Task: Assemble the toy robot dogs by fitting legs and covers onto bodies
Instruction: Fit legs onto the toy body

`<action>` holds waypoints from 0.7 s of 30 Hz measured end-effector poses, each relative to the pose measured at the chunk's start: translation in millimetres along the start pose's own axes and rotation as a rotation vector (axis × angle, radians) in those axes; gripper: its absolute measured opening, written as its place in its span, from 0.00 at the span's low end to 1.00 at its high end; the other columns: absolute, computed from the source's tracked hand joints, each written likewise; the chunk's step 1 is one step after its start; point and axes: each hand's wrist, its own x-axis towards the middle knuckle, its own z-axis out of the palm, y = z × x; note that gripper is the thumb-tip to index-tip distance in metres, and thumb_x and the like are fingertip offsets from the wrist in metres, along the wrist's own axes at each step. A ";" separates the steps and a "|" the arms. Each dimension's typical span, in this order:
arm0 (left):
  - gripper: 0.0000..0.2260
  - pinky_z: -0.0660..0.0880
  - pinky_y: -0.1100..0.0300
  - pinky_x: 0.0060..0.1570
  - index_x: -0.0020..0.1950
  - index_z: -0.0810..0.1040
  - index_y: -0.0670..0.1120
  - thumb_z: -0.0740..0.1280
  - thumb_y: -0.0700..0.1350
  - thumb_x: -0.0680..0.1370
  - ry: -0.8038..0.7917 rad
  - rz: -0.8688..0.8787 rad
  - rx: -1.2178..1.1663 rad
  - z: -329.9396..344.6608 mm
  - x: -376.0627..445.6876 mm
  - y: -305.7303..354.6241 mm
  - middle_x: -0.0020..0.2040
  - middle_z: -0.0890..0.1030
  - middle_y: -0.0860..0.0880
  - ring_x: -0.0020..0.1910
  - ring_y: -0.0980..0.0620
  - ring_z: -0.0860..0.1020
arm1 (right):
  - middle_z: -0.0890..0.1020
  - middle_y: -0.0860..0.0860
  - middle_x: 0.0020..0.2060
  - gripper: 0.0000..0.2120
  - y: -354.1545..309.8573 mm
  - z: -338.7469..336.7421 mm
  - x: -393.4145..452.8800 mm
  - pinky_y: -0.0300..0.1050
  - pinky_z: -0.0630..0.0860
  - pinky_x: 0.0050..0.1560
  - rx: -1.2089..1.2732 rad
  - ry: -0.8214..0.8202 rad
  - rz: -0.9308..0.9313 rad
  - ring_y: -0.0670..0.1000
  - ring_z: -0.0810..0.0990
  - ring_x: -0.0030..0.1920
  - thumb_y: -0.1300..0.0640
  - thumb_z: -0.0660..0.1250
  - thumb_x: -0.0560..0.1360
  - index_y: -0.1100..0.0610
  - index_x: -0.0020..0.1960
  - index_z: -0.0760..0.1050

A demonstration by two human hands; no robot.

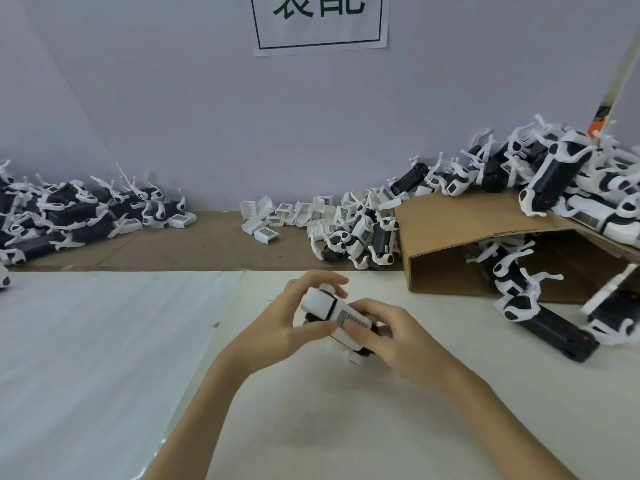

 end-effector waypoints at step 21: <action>0.21 0.80 0.48 0.60 0.67 0.82 0.55 0.80 0.51 0.75 0.213 0.169 0.170 4.2 8.0 -17.0 0.57 0.86 0.56 0.59 0.50 0.83 | 0.78 0.44 0.54 0.17 6.5 7.8 -0.7 0.45 0.76 0.51 -0.625 0.259 -0.279 0.47 0.76 0.54 0.45 0.68 0.81 0.53 0.65 0.79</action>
